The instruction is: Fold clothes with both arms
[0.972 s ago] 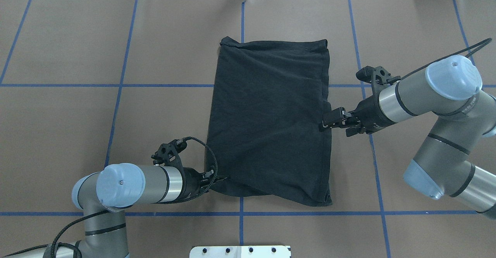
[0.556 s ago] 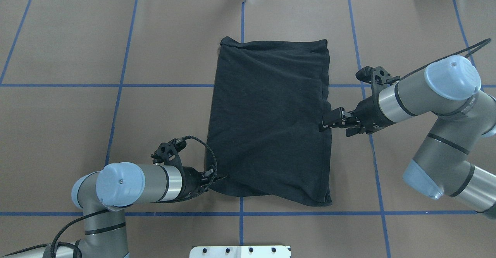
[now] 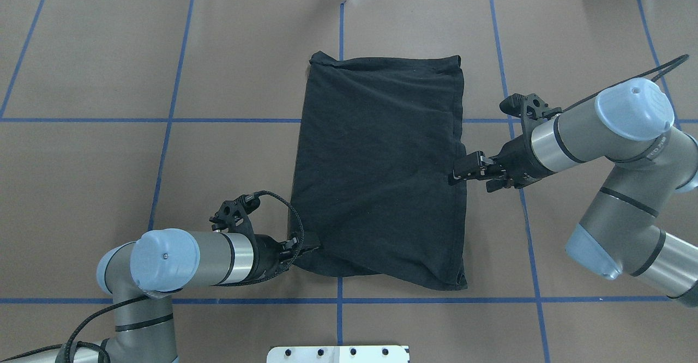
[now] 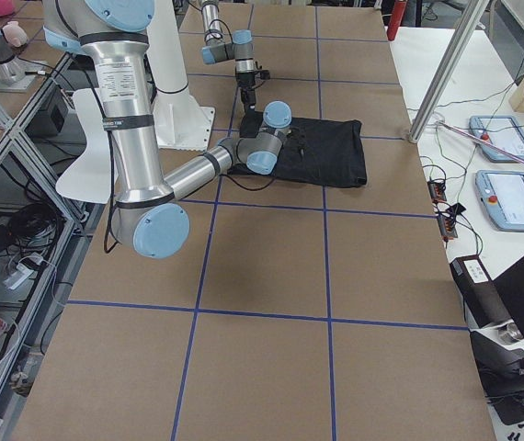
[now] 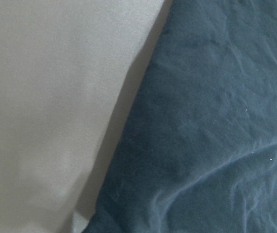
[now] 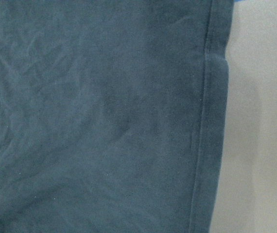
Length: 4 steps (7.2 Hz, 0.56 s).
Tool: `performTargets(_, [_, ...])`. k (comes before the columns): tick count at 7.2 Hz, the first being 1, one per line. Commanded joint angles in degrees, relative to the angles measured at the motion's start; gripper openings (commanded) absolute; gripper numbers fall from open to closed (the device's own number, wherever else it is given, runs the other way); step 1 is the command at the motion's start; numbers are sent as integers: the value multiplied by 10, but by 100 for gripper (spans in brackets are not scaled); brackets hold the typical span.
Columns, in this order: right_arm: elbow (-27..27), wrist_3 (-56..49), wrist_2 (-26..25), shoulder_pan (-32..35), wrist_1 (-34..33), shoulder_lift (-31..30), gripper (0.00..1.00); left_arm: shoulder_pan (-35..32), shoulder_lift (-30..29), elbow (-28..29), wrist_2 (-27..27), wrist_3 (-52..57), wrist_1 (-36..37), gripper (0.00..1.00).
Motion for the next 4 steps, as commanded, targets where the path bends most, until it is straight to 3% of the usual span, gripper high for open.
performTargets(1, [-1,0,0,0,0,0,100,0,6,-16,-1,0,22,99])
performTargets(4, [-1,0,-1,-1,-1,2,100,0,-1,-8,1,1,40,99])
